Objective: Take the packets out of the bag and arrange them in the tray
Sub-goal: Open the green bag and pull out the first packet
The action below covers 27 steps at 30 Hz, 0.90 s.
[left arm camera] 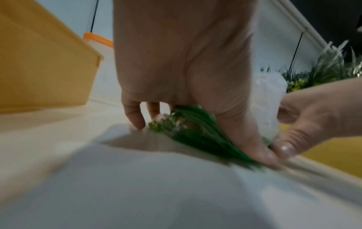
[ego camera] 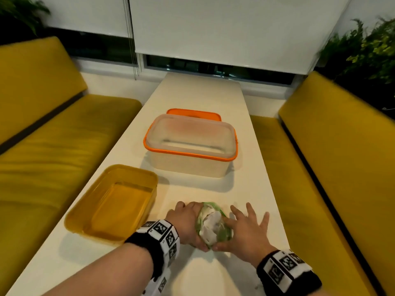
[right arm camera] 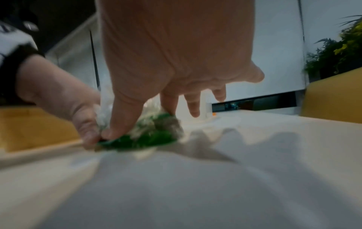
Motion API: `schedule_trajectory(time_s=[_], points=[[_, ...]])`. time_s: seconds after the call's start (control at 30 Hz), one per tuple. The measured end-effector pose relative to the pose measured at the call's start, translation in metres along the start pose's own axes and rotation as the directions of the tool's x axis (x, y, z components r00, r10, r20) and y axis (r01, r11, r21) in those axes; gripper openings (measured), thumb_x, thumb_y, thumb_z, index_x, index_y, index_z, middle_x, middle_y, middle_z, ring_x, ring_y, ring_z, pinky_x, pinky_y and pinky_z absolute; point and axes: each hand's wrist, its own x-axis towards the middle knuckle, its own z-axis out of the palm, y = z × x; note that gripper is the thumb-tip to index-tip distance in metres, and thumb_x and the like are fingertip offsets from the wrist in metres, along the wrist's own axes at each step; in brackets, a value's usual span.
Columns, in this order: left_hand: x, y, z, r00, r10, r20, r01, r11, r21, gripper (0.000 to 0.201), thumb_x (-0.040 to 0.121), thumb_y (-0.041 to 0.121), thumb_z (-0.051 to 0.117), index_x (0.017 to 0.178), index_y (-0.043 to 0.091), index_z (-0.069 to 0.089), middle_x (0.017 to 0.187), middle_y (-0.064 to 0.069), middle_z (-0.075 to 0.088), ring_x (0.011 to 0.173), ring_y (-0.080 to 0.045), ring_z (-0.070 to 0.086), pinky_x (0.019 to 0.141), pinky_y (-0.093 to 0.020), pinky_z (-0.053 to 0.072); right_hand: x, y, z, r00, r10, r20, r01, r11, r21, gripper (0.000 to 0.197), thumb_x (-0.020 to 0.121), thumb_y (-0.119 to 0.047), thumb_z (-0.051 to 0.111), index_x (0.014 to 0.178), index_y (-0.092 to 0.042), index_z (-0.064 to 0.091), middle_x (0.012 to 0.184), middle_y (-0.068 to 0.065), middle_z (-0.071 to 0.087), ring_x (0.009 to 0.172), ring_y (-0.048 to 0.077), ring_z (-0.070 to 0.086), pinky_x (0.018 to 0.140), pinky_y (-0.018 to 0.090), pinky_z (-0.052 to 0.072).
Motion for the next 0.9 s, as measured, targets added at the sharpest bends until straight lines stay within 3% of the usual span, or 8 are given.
schedule_trajectory(time_s=[0.13, 0.23, 0.33, 0.43, 0.57, 0.7, 0.8, 0.9], points=[[-0.002, 0.003, 0.003, 0.998, -0.022, -0.057, 0.023, 1.000, 0.021, 0.114, 0.053, 0.066, 0.077, 0.145, 0.029, 0.021, 0.145, 0.005, 0.036, 0.125, -0.025, 0.035, 0.101, -0.042, 0.038, 0.005, 0.000, -0.007, 0.998, -0.027, 0.052, 0.029, 0.998, -0.052, 0.092, 0.065, -0.076, 0.060, 0.144, -0.047, 0.022, 0.160, -0.006, 0.005, 0.145, 0.034, -0.014, 0.104, 0.070, -0.014], [-0.008, 0.004, 0.006, 0.999, 0.005, -0.045, -0.007, 0.999, -0.034, 0.129, 0.052, 0.067, 0.077, 0.150, 0.028, 0.002, 0.156, 0.006, 0.014, 0.135, -0.027, 0.026, 0.108, -0.047, 0.031, -0.004, 0.008, -0.011, 0.995, -0.058, 0.081, 0.047, 0.990, 0.135, 0.096, 0.066, -0.066, 0.069, 0.145, -0.046, 0.019, 0.160, -0.007, 0.004, 0.146, 0.031, -0.009, 0.109, 0.066, -0.009], [-0.018, 0.000, 0.007, 0.999, 0.042, -0.033, -0.045, 0.994, -0.102, 0.136, 0.052, 0.063, 0.079, 0.149, 0.034, -0.013, 0.159, 0.009, -0.012, 0.144, -0.027, 0.009, 0.114, -0.051, 0.021, -0.013, 0.012, -0.006, 0.993, -0.063, -0.103, 0.100, 0.909, 0.404, 0.083, 0.074, -0.047, 0.070, 0.145, -0.041, 0.027, 0.156, -0.007, 0.022, 0.144, 0.022, 0.013, 0.118, 0.047, 0.011], [-0.027, -0.005, 0.005, 0.996, 0.037, -0.076, -0.051, 0.981, -0.185, 0.137, 0.050, 0.060, 0.082, 0.148, 0.037, -0.011, 0.159, 0.009, -0.015, 0.146, -0.024, 0.002, 0.116, -0.051, 0.018, -0.014, 0.008, -0.007, 0.945, -0.012, -0.326, 0.198, 0.814, 0.545, 0.060, 0.082, -0.027, 0.064, 0.138, -0.034, 0.043, 0.142, -0.009, 0.045, 0.132, 0.013, 0.032, 0.112, 0.031, 0.025], [-0.032, -0.011, 0.004, 0.989, 0.037, -0.142, -0.088, 0.926, -0.366, 0.134, 0.050, 0.058, 0.083, 0.150, 0.036, -0.003, 0.159, 0.007, 0.003, 0.145, -0.021, 0.007, 0.117, -0.043, 0.020, -0.013, -0.007, -0.016, 0.947, -0.118, -0.300, 0.230, 0.899, 0.373, 0.053, 0.081, -0.041, 0.050, 0.133, -0.035, 0.048, 0.135, -0.013, 0.047, 0.127, 0.014, 0.036, 0.103, 0.030, 0.027], [-0.044, -0.009, -0.005, 0.965, 0.003, -0.261, -0.150, 0.823, -0.547, 0.105, 0.058, 0.044, 0.086, 0.146, 0.030, 0.029, 0.145, 0.005, 0.039, 0.133, -0.013, 0.035, 0.108, -0.026, 0.032, -0.008, -0.011, -0.022, 0.948, -0.074, -0.310, 0.159, 0.952, 0.261, 0.025, 0.089, -0.036, 0.052, 0.110, -0.028, 0.063, 0.125, -0.010, 0.054, 0.117, 0.017, 0.042, 0.094, 0.031, 0.029], [-0.050, 0.005, -0.016, 0.919, -0.072, -0.386, -0.162, 0.826, -0.540, 0.067, 0.071, 0.036, 0.080, 0.131, 0.025, 0.052, 0.133, 0.004, 0.054, 0.121, -0.012, 0.048, 0.096, -0.019, 0.036, -0.009, -0.007, -0.032, 0.938, 0.041, -0.345, 0.160, 0.831, 0.533, 0.012, 0.089, -0.029, 0.058, 0.090, -0.021, 0.067, 0.097, -0.003, 0.064, 0.097, 0.018, 0.054, 0.083, 0.030, 0.041], [-0.048, 0.015, -0.020, 0.900, -0.102, -0.424, -0.174, 0.808, -0.563, 0.056, 0.075, 0.038, 0.076, 0.126, 0.026, 0.057, 0.129, 0.005, 0.057, 0.117, -0.011, 0.052, 0.098, -0.023, 0.040, -0.014, -0.009, -0.043, 0.940, 0.139, -0.311, 0.160, 0.625, 0.764, 0.014, 0.089, -0.020, 0.060, 0.076, -0.015, 0.062, 0.072, 0.000, 0.062, 0.073, 0.019, 0.056, 0.064, 0.029, 0.041]])
